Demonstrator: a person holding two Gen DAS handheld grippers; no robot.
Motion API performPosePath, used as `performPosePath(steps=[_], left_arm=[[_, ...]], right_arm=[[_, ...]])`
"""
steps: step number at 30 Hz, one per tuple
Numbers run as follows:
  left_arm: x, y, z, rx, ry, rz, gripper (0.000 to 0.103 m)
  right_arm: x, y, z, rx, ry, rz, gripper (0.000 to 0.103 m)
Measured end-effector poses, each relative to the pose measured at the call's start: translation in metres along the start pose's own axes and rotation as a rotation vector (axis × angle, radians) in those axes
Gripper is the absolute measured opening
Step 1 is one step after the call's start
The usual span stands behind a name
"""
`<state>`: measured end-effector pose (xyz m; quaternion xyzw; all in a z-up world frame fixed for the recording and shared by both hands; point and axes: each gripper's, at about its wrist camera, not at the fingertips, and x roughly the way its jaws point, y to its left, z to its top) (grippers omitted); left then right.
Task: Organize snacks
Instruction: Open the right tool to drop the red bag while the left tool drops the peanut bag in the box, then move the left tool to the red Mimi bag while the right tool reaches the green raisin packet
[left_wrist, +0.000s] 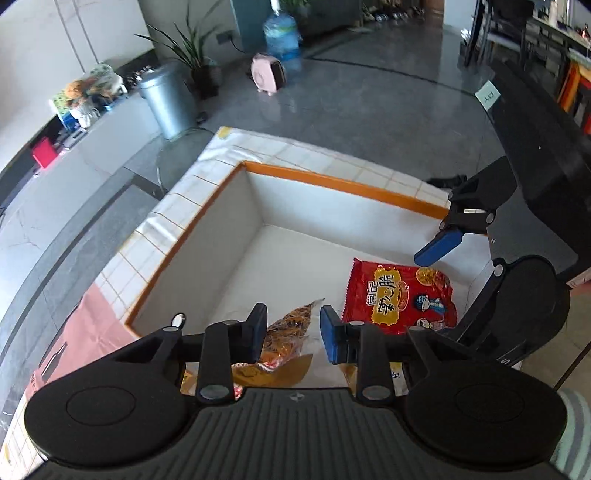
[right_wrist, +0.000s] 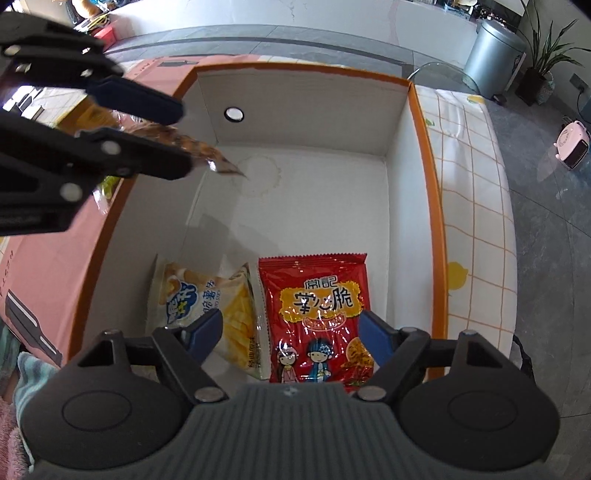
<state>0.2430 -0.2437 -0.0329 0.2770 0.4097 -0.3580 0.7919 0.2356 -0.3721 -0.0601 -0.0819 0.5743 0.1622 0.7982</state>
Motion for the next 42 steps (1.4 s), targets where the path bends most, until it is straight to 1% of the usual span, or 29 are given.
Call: performPosePath(steps=[3,5,8,11,13,17,22,24,26,30,34,36,39,41,42], left_arm=[[0.008,-0.002,-0.002,0.013,0.012,-0.003,0.033],[0.009,0.000,-0.005,-0.003,0.021,-0.013,0.031],[0.012,0.004,-0.007,-0.024,0.034,-0.007,0.031],[0.010,0.009,-0.010,-0.055,0.037,-0.022,0.031],[0.007,0.010,-0.012,-0.068,0.039,-0.031,0.031],[-0.003,0.013,-0.017,-0.077,0.037,-0.020,0.031],[-0.026,0.020,-0.028,-0.132,0.029,-0.001,0.032],[-0.039,0.024,-0.035,-0.160,0.027,0.021,0.032],[-0.055,0.031,-0.044,-0.199,0.007,0.041,0.035],[-0.090,0.051,-0.070,-0.310,-0.031,0.094,0.037],[-0.118,0.069,-0.104,-0.428,-0.068,0.164,0.039],[-0.130,0.075,-0.122,-0.477,-0.090,0.181,0.039],[-0.146,0.081,-0.150,-0.542,-0.128,0.206,0.039],[-0.153,0.082,-0.164,-0.568,-0.151,0.230,0.040],[-0.156,0.083,-0.171,-0.576,-0.160,0.238,0.040]], right_arm=[[0.008,-0.002,0.000,0.011,0.007,0.014,0.074],[0.009,0.000,0.000,-0.004,0.000,0.009,0.074],[0.013,0.001,0.002,0.000,0.007,0.015,0.074],[0.016,0.002,0.004,-0.002,0.008,0.013,0.074],[0.015,0.003,0.004,0.003,0.011,0.023,0.074],[0.012,0.007,0.004,-0.009,0.023,0.012,0.074],[-0.001,0.019,0.005,0.005,0.011,-0.014,0.074],[-0.012,0.024,0.006,0.021,-0.018,-0.035,0.074],[-0.025,0.031,0.006,0.041,-0.056,-0.049,0.074],[-0.047,0.044,0.007,0.095,-0.145,-0.044,0.074],[-0.062,0.068,0.006,0.150,-0.221,0.007,0.074],[-0.067,0.081,0.006,0.181,-0.261,0.035,0.074],[-0.068,0.102,0.006,0.222,-0.314,0.072,0.074],[-0.066,0.116,0.006,0.248,-0.342,0.096,0.073],[-0.067,0.126,0.006,0.257,-0.364,0.107,0.071]])
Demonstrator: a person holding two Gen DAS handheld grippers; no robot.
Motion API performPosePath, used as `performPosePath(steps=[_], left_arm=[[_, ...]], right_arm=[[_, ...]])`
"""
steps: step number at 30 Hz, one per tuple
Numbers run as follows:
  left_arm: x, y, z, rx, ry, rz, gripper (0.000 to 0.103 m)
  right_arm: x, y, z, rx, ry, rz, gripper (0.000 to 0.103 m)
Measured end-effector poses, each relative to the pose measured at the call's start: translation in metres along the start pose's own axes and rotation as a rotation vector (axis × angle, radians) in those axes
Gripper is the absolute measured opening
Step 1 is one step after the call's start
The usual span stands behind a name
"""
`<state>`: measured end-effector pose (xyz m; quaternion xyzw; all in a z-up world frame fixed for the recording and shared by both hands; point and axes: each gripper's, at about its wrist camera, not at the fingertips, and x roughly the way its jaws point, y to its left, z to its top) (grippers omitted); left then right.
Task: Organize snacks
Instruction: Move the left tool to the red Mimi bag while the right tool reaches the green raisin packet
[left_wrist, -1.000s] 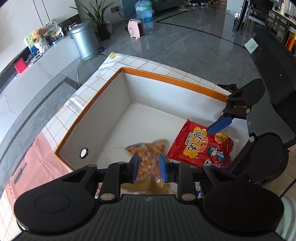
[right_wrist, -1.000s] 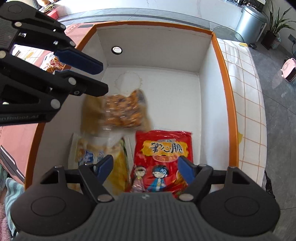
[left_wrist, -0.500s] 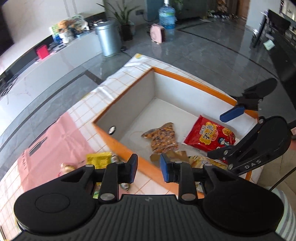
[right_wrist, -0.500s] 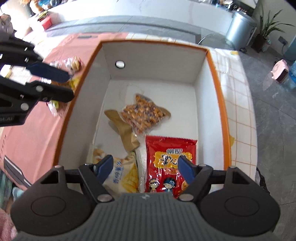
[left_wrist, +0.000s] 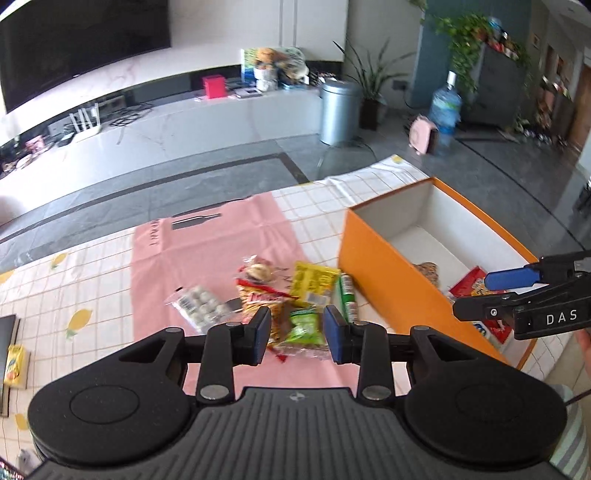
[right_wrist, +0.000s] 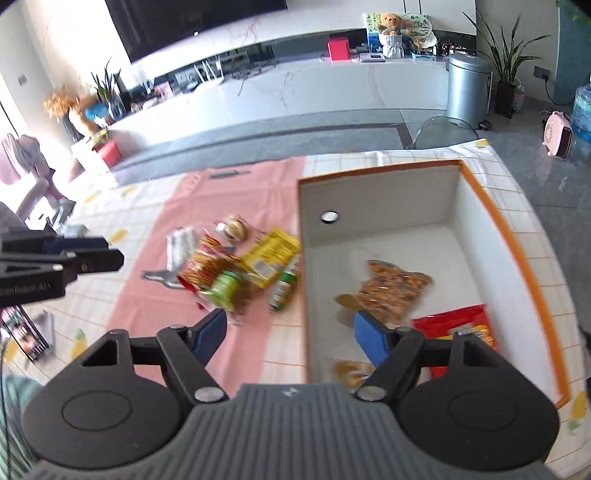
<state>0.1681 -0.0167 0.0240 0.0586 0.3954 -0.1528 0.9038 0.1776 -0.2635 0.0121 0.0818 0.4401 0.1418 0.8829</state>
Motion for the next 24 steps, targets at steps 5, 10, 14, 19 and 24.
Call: performPosePath(steps=[5,10,14,19,24], left_arm=[[-0.001,0.018,-0.022,-0.010,-0.015,-0.005,0.043],[0.009,0.031,-0.041,0.017,-0.017,-0.017,0.043],[0.026,0.039,-0.047,0.029,-0.005,-0.026,0.043],[0.049,0.048,-0.044,0.035,0.005,-0.046,0.047],[0.078,0.057,-0.040,0.031,0.018,-0.090,0.047]], right_arm=[[0.015,0.038,-0.016,0.030,-0.071,-0.006,0.070],[0.046,0.056,-0.035,0.075,-0.072,-0.052,0.066],[0.073,0.061,-0.042,0.115,-0.052,-0.081,0.064],[0.096,0.061,-0.035,0.134,-0.050,-0.093,0.064],[0.117,0.057,-0.024,0.168,-0.051,-0.086,0.060]])
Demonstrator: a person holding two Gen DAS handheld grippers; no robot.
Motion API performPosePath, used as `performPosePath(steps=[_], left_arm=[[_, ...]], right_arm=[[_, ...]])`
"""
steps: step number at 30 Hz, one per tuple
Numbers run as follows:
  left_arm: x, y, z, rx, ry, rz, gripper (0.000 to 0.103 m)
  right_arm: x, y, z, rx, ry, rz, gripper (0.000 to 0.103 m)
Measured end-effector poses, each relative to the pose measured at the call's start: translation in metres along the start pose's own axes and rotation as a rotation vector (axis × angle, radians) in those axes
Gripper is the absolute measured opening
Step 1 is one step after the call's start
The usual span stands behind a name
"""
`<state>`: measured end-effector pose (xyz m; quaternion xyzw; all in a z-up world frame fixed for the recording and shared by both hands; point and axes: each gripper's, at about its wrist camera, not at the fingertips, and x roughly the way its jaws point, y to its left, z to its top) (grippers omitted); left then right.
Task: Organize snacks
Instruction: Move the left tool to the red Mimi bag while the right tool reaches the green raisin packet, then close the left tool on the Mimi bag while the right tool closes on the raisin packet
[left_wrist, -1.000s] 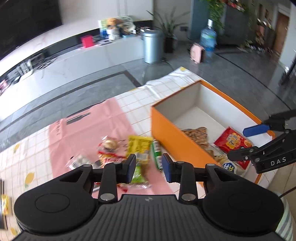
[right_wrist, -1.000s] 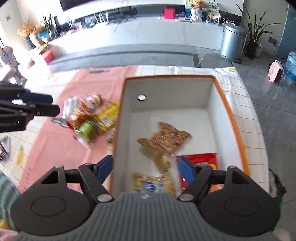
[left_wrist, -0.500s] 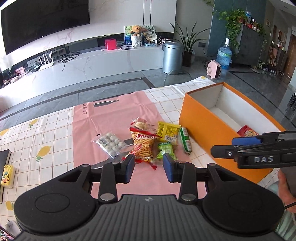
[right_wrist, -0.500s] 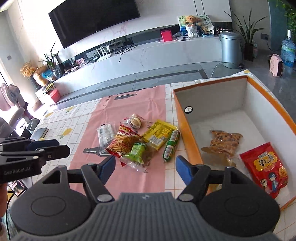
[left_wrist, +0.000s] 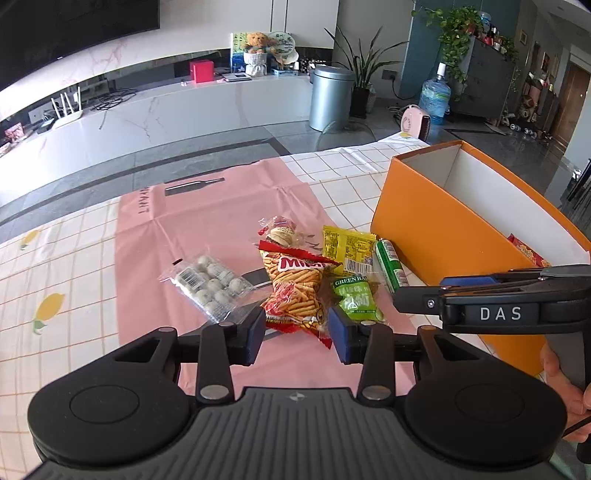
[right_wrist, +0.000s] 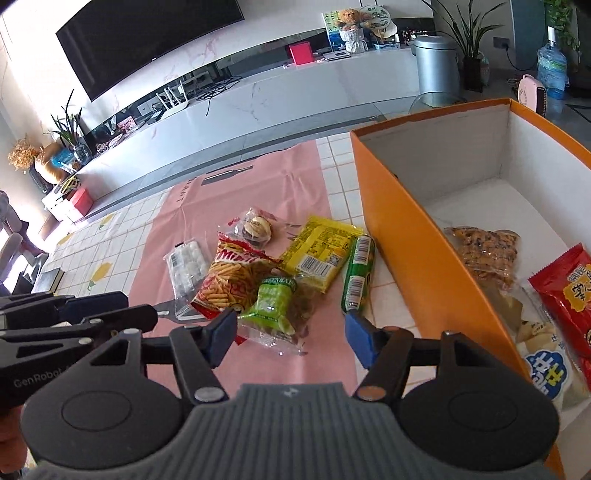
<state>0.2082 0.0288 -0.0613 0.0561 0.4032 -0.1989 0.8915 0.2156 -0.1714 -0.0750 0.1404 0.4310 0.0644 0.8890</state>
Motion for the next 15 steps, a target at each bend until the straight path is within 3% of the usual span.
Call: performPosePath(steps=[4,15], left_arm=[[0.021,0.004,0.001,0.017,0.016,-0.011,0.047],[0.065,0.017,0.007,0.024,0.041,-0.062,0.052]], right_arm=[[0.019,0.000,0.004,0.011,0.012,0.004,0.050],[0.058,-0.011,0.008,0.077,0.070,0.069,0.047]])
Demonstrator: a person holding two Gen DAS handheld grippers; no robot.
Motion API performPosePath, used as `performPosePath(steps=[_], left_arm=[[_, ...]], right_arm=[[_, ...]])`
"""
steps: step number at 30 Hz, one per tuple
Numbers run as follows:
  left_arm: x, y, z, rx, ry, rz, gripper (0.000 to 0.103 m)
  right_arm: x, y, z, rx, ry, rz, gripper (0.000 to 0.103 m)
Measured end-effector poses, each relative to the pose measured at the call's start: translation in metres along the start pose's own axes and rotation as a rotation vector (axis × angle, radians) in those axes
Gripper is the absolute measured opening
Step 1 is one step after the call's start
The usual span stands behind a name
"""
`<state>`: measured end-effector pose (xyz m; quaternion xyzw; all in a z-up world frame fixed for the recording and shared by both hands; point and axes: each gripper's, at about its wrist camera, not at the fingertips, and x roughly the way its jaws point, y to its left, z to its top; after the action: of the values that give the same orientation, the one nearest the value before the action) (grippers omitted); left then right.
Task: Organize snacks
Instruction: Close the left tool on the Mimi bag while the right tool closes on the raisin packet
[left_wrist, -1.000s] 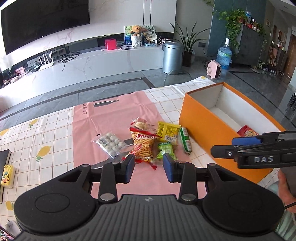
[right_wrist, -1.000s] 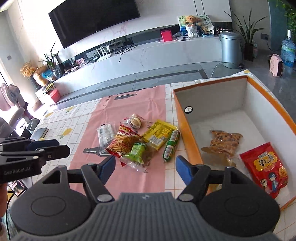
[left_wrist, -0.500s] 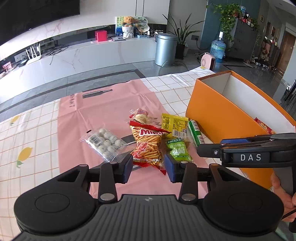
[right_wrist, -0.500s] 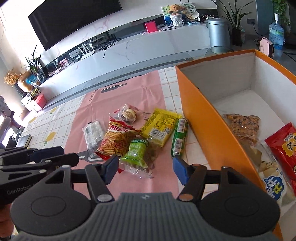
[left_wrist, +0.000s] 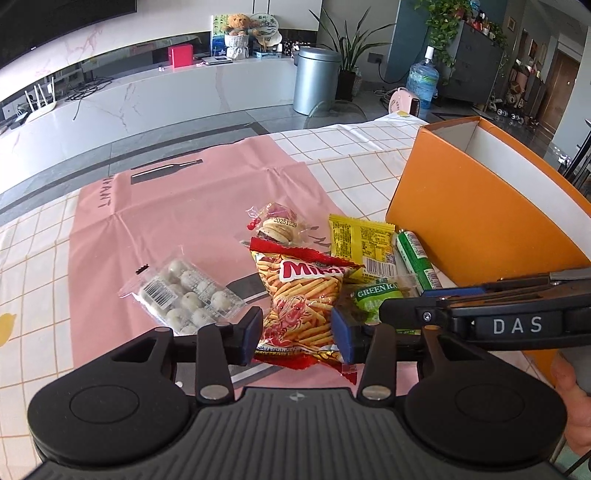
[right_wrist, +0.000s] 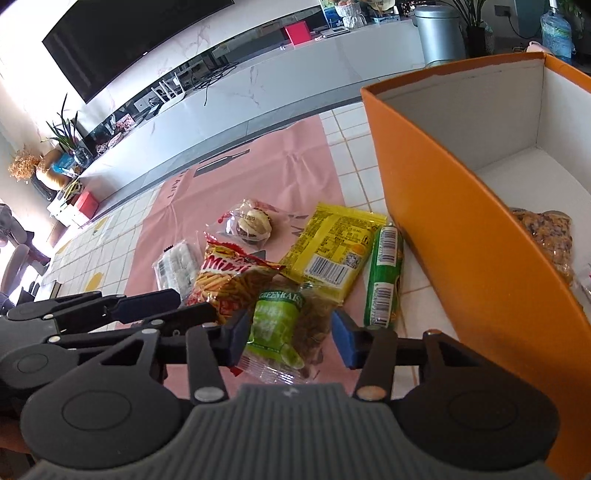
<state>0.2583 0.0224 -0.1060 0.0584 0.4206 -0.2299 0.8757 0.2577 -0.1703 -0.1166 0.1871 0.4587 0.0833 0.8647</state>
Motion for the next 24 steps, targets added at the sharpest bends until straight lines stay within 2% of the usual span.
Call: performPosePath(steps=[7,13,17,24], left_arm=[[0.015,0.009,0.000,-0.022,0.003,-0.029,0.067],[0.020,0.012,-0.003,-0.038,0.007,-0.032,0.066],[0.020,0.013,-0.003,-0.045,0.014,-0.037,0.062],[0.025,0.007,-0.005,-0.039,0.008,-0.017,0.059]], right_arm=[[0.011,-0.012,-0.003,0.078,0.033,0.077,0.047],[0.016,-0.011,-0.005,0.084,0.048,0.084,0.047],[0.019,-0.012,-0.008,0.093,0.046,0.087,0.047],[0.017,-0.012,-0.011,0.081,0.037,0.093,0.036]])
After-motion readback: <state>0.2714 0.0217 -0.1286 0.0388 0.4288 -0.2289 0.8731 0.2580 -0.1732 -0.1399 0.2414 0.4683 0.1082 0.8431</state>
